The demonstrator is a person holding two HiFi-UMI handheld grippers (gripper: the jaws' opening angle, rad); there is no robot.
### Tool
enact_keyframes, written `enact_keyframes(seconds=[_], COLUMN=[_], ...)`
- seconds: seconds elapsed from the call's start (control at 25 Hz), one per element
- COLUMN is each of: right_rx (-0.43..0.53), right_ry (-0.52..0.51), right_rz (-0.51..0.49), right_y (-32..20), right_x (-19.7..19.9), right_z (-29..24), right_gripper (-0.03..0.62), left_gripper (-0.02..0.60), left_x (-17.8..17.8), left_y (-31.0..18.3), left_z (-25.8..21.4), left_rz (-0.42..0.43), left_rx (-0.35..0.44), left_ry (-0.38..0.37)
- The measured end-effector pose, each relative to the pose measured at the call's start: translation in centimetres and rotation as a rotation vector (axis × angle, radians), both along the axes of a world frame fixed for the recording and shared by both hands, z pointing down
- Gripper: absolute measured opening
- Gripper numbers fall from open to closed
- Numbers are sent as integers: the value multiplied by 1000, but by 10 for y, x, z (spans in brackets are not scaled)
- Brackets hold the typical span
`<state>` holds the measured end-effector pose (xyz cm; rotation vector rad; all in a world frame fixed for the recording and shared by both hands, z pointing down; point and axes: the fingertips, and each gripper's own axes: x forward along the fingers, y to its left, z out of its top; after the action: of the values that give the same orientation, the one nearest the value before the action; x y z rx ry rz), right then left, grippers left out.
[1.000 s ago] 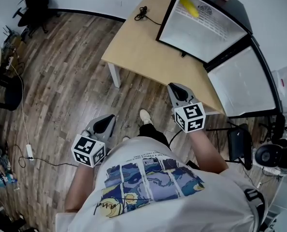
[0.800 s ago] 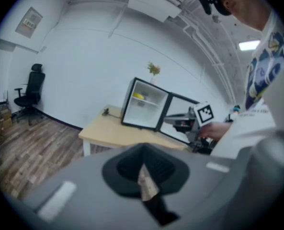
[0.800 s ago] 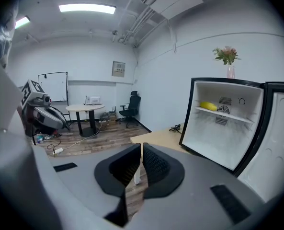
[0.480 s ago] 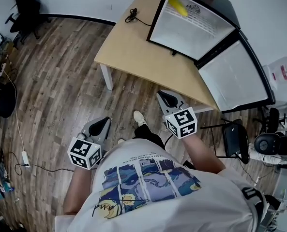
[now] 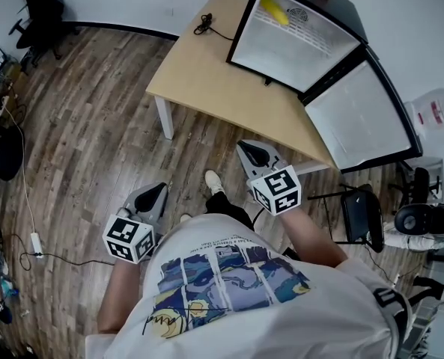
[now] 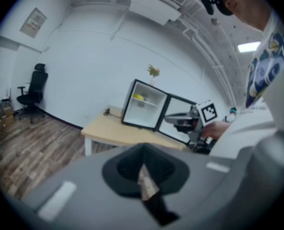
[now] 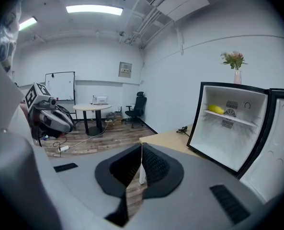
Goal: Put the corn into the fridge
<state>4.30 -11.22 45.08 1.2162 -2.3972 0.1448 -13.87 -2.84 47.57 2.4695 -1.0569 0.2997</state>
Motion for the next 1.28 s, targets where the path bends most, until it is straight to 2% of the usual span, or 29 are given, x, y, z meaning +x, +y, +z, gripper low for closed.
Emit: enact_keyframes(seconds=[0.68,1.28], right_rx=[-1,-1], right_ry=[1,-4], right_rz=[-43,2], right_y=[24,36], right_x=[-6,21], right_z=[-4,0], right_gripper=[12,12], left_gripper=[9,9], left_x=[3,28], left_y=[27,28], left_z=[3,3], left_rz=[-15,45], left_rx=[-16,-14], left_ry=[1,-13])
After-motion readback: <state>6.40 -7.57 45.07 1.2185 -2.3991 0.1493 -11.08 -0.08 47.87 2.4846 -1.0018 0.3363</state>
